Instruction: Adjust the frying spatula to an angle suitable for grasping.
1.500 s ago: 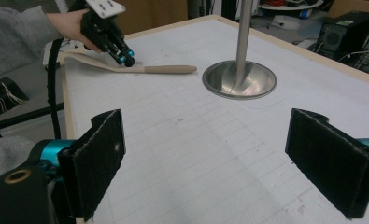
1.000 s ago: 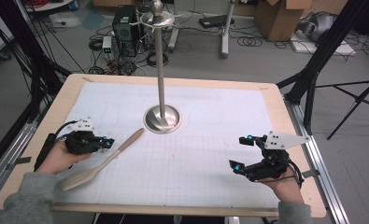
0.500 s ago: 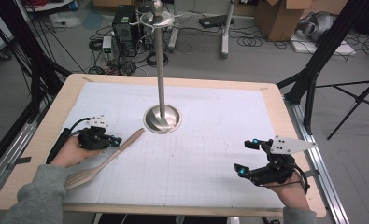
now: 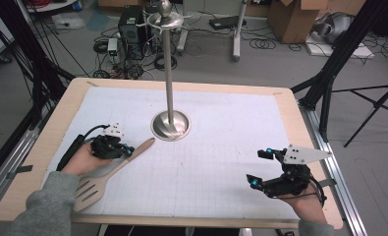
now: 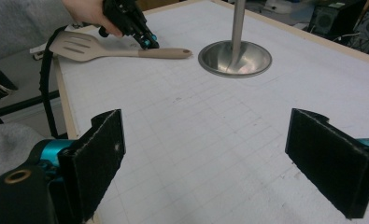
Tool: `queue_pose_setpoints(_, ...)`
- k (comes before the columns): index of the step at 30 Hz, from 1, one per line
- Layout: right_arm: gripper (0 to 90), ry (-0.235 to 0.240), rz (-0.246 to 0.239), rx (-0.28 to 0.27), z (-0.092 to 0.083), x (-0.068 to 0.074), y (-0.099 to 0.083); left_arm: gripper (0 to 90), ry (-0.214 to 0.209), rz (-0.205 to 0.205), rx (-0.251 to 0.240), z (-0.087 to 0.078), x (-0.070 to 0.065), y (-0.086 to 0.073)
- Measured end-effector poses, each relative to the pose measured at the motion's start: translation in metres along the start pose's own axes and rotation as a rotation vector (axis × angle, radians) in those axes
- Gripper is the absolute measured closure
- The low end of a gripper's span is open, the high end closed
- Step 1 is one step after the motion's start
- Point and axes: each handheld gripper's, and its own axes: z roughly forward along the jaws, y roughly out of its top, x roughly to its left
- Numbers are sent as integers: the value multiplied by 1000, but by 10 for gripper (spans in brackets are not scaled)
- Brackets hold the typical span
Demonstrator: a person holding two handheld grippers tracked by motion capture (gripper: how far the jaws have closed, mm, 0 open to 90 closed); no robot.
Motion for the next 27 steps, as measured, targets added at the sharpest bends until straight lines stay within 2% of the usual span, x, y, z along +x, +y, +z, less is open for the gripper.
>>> queue_pose_setpoints(8,112,7,3,-5,0,0,0,897,-17,36,-9,4,-5,3)
queue_pose_setpoints(14,112,8,3,-8,-1,0,0,897,-29,69,5,7,-9,7)
queue_pose_setpoints(27,112,14,3,-5,1,0,0,897,-46,101,0,10,-15,10)
